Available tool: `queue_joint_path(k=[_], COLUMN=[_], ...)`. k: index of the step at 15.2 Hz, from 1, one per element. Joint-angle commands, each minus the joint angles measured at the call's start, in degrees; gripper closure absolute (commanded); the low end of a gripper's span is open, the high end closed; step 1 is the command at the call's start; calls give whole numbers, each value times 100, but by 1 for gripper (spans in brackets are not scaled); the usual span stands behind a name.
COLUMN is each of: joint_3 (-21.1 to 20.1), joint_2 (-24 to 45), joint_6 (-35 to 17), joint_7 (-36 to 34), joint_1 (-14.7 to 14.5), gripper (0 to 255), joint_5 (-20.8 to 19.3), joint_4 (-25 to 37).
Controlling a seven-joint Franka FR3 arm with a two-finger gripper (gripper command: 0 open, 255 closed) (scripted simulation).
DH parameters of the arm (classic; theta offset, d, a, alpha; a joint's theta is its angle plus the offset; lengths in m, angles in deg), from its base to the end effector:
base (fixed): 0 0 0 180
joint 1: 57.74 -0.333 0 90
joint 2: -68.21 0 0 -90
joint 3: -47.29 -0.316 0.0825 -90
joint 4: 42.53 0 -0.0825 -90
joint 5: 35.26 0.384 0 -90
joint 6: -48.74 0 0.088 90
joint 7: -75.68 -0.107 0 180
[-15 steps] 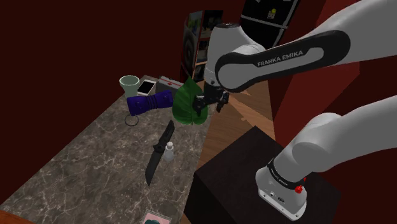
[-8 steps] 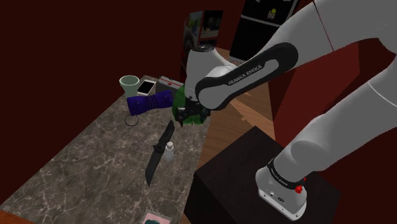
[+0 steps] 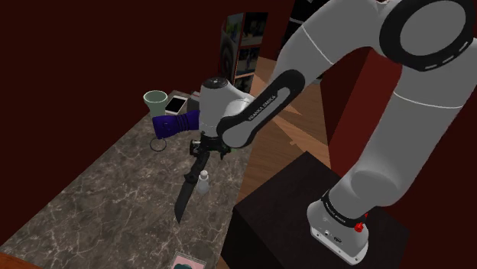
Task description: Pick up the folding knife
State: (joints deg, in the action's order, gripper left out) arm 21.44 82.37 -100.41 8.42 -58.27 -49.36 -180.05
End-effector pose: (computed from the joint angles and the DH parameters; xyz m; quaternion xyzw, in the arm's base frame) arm 0.4410 0.2310 0.2223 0.9673 -0.2533 0.0033 0.0092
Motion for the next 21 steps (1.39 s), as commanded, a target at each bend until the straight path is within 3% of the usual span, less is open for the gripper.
queue_joint_path(k=[1, 5, 14, 15, 21], joint_3=[202, 653, 985, 984, 984], joint_2=[465, 1372, 1930, 1920, 1915], joint_6=[-154, -325, -715, -721, -724], joint_7=[-497, -1200, -1445, -1447, -1448], joint_1=[-222, -718, -976, -974, -973], gripper=[0, 0, 0, 255, 255], joint_5=[-377, -839, -1160, -1161, -1162], joint_4=[289, 1040, 1213, 1197, 1189])
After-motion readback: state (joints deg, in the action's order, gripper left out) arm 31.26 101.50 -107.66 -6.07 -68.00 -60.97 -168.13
